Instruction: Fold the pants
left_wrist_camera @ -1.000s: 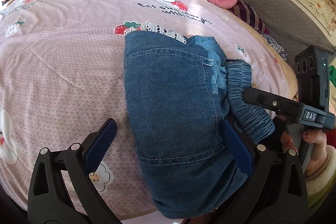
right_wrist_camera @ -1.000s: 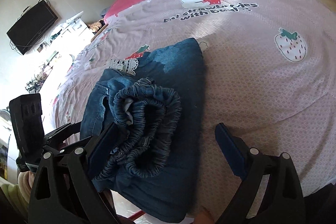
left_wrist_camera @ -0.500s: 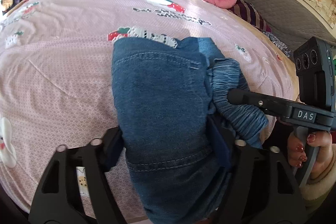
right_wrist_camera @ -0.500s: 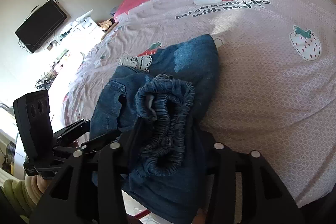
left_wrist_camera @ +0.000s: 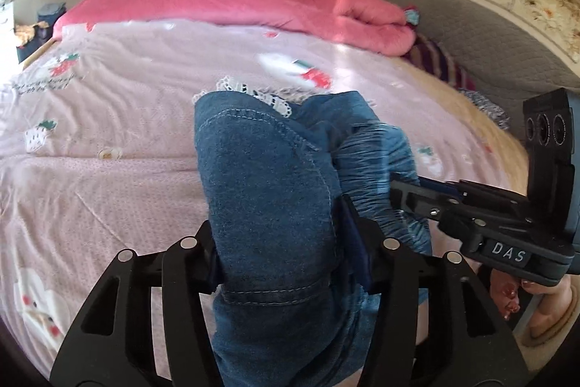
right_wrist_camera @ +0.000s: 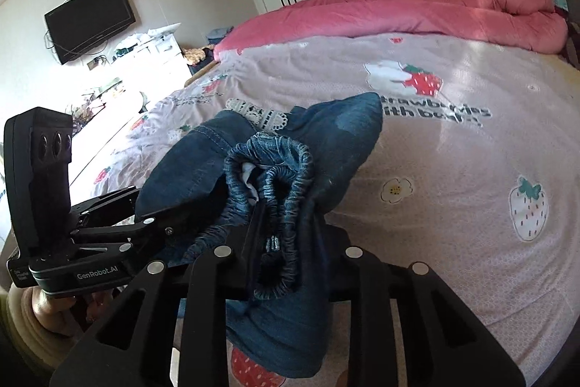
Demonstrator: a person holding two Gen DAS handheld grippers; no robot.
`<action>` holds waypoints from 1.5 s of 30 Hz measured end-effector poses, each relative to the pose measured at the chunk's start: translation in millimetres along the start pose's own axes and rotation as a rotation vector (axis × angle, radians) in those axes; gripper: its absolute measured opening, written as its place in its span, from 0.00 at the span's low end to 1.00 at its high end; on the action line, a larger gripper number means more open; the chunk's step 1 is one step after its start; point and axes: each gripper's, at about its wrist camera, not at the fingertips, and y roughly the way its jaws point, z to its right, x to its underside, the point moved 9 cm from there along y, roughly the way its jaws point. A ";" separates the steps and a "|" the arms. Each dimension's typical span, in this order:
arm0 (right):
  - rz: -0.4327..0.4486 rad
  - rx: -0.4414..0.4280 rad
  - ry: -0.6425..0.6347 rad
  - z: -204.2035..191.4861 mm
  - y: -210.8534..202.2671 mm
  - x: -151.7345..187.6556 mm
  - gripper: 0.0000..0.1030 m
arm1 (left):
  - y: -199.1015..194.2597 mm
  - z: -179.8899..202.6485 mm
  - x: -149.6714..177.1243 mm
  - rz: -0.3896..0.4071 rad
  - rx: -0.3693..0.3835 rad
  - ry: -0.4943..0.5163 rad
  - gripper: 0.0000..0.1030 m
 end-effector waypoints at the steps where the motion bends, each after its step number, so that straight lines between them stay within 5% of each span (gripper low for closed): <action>1: -0.020 0.015 0.012 6.4 7.9 3.6 0.23 | 9.8 -7.1 3.4 -0.024 -0.013 -0.015 0.43; 6: -0.055 0.033 0.071 24.9 25.1 20.7 0.26 | 28.4 -24.9 21.9 -0.093 -0.061 -0.032 0.60; 10: -0.047 0.052 0.088 26.9 15.2 20.8 0.44 | 26.1 -31.0 28.6 -0.094 -0.065 -0.052 0.64; 17: 0.048 0.058 0.056 10.4 -41.2 17.7 0.73 | -18.1 -26.3 27.4 -0.029 -0.094 -0.023 0.79; 23: 0.126 0.086 -0.002 -8.5 -84.2 17.7 0.88 | -58.7 -14.2 34.8 0.001 -0.089 -0.013 0.89; 30: 0.189 0.134 -0.055 -24.8 -122.5 20.8 0.95 | -94.1 0.0 45.4 0.028 -0.106 0.003 0.91; 45: 0.148 0.249 -0.107 -31.1 -136.8 80.9 0.95 | -111.8 15.6 106.4 -0.020 -0.162 -0.029 0.91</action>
